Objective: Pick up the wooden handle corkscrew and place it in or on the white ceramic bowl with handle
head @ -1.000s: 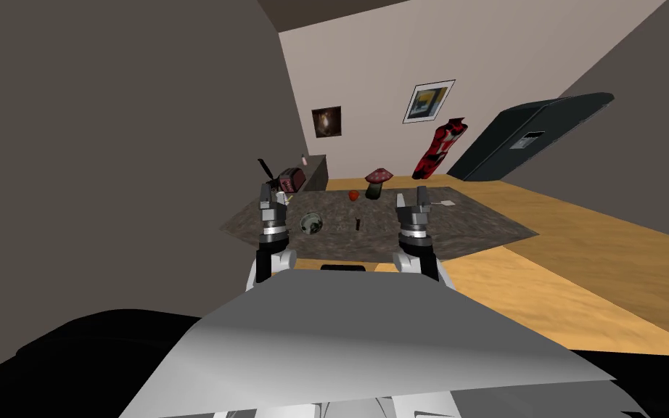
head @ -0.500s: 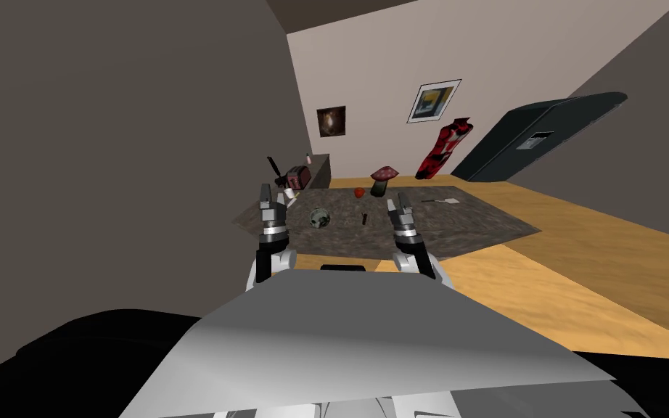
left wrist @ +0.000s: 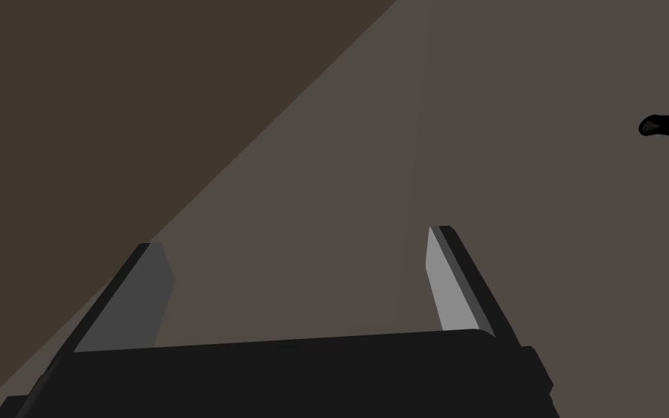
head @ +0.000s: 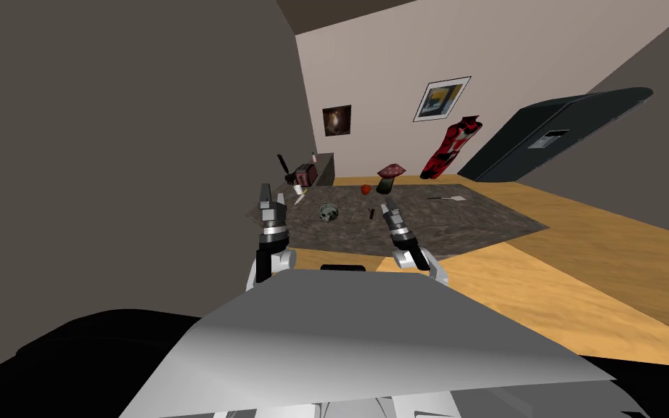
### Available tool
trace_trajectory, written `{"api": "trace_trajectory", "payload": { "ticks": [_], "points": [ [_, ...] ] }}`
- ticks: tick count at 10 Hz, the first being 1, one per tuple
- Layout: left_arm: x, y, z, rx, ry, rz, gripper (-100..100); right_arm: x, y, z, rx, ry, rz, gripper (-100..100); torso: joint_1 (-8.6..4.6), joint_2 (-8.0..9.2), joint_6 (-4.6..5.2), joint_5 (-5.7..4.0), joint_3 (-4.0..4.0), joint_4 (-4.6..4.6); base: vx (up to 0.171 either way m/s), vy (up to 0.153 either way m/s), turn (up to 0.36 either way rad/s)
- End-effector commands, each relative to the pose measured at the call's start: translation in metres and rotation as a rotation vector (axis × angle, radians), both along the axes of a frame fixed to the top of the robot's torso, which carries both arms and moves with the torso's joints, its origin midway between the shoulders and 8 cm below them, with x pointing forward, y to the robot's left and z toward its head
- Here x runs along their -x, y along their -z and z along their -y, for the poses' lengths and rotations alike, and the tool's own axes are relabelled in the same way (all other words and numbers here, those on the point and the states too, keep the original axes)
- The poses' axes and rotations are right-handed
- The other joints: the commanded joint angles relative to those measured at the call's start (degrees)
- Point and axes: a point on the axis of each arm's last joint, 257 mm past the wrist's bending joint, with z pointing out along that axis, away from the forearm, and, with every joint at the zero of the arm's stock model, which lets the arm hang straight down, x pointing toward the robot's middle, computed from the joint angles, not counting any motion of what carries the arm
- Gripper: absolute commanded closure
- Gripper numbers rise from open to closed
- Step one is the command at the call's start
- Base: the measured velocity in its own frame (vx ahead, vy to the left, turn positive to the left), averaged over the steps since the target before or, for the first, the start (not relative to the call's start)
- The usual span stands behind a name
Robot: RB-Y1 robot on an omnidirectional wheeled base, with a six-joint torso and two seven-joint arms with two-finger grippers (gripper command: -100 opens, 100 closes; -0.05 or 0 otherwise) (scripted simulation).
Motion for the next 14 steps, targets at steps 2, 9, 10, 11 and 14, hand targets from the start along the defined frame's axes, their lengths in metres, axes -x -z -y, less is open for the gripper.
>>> {"api": "trace_trajectory", "payload": {
  "ticks": [2,9,10,11,14],
  "points": [
    [0.000,0.000,0.000,0.000,0.000,0.000,0,-0.010,0.034,-0.001,0.076,-0.003,-0.074,-100,0.16,0.10,0.00,0.03,0.05,0.02,-0.145,0.159,0.066],
    [0.000,0.000,0.000,0.000,0.000,0.000,0,-0.038,0.121,0.013,0.307,-0.005,-0.254,-100,0.12,0.01,0.01,0.02,0.01,0.01,-0.102,0.126,0.055],
    [0.000,0.000,0.000,0.000,0.000,0.000,0,-0.044,0.138,0.018,0.371,-0.006,-0.289,-100,0.08,-0.05,0.03,0.03,-0.02,0.00,-0.082,0.155,0.077],
    [0.000,0.000,0.000,0.000,0.000,0.000,0,-0.049,0.152,0.021,0.427,-0.009,-0.318,-100,0.09,-0.11,0.02,0.03,-0.06,-0.02,-0.139,0.196,0.081],
    [0.000,0.000,0.000,0.000,0.000,0.000,0,-0.054,0.180,0.039,0.510,0.003,-0.377,-100,-0.35,-0.25,0.05,-0.05,-0.12,-0.03,-0.053,0.060,0.021]
  ]
}}
